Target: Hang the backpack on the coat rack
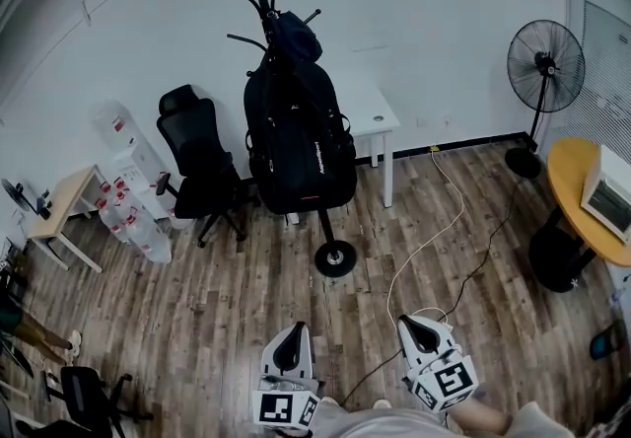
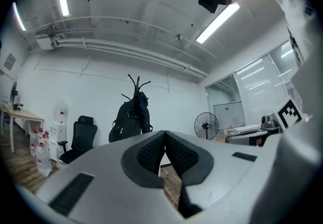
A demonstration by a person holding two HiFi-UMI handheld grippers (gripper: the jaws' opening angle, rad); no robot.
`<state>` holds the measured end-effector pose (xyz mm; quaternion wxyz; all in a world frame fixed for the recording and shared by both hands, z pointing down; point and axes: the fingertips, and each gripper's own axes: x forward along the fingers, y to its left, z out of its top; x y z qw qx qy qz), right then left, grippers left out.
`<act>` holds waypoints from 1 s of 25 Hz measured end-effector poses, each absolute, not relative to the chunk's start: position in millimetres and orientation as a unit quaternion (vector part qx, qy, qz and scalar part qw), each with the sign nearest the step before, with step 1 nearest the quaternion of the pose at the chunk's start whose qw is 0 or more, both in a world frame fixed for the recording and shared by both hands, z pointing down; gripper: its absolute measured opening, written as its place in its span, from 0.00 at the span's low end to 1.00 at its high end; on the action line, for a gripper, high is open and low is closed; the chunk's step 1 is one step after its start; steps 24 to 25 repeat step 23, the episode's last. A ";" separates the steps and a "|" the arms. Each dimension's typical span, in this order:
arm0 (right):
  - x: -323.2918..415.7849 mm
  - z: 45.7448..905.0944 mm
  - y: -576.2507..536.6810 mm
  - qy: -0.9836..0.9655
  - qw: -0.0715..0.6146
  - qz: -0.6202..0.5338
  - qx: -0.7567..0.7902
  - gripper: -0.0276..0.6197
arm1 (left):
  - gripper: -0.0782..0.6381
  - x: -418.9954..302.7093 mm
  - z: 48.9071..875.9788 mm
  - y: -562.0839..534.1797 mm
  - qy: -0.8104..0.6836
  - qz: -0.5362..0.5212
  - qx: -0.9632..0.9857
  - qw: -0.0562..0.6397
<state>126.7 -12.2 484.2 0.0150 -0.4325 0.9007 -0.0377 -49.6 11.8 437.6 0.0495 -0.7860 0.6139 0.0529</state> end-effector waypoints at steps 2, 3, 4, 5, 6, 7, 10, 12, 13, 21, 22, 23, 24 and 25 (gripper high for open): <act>127.0 483.0 -12.2 0.902 0.014 -0.035 -0.431 0.07 | 0.12 -48.4 436.8 11.8 0.615 0.053 -0.785 0.050; 127.0 482.4 -12.6 0.902 0.014 -0.034 -0.430 0.07 | 0.12 -48.2 436.7 11.5 0.615 0.054 -0.785 0.051; 127.0 481.8 -13.1 0.902 0.015 -0.032 -0.430 0.07 | 0.12 -48.2 436.9 11.1 0.615 0.054 -0.785 0.051; 127.2 481.4 -13.5 0.902 0.015 -0.031 -0.431 0.07 | 0.12 -48.1 437.0 10.9 0.615 0.054 -0.785 0.051; 127.3 481.3 -13.5 0.902 0.014 -0.028 -0.431 0.07 | 0.12 -48.2 436.9 11.1 0.615 0.054 -0.785 0.052; 127.1 481.3 -13.1 0.902 0.011 -0.024 -0.432 0.07 | 0.12 -48.4 436.6 11.4 0.615 0.054 -0.785 0.052; 126.7 480.1 -11.2 0.902 0.004 -0.011 -0.431 0.07 | 0.12 -47.9 435.3 11.2 0.616 0.054 -0.784 0.051; 127.0 479.5 -10.7 0.903 0.004 -0.010 -0.430 0.07 | 0.12 -46.6 434.8 10.2 0.616 0.052 -0.784 0.049; 127.1 479.7 -10.7 0.903 0.003 -0.010 -0.430 0.07 | 0.12 -46.1 435.6 9.6 0.616 0.049 -0.784 0.047; 132.0 485.7 -10.3 0.900 -0.002 -0.013 -0.436 0.06 | 0.12 -43.9 450.9 6.9 0.616 0.041 -0.786 0.032; 132.3 485.8 -9.8 0.899 -0.003 -0.014 -0.437 0.07 | 0.12 -43.5 449.7 7.5 0.616 0.039 -0.786 0.030; 132.6 485.8 -9.2 0.899 -0.003 -0.014 -0.438 0.07 | 0.12 -43.2 448.5 8.1 0.616 0.038 -0.787 0.029; 132.6 485.8 -9.2 0.899 -0.003 -0.014 -0.438 0.07 | 0.12 -43.2 448.5 8.1 0.616 0.038 -0.787 0.029; 132.6 485.8 -9.2 0.899 -0.003 -0.014 -0.438 0.07 | 0.12 -43.2 448.5 8.1 0.616 0.038 -0.787 0.029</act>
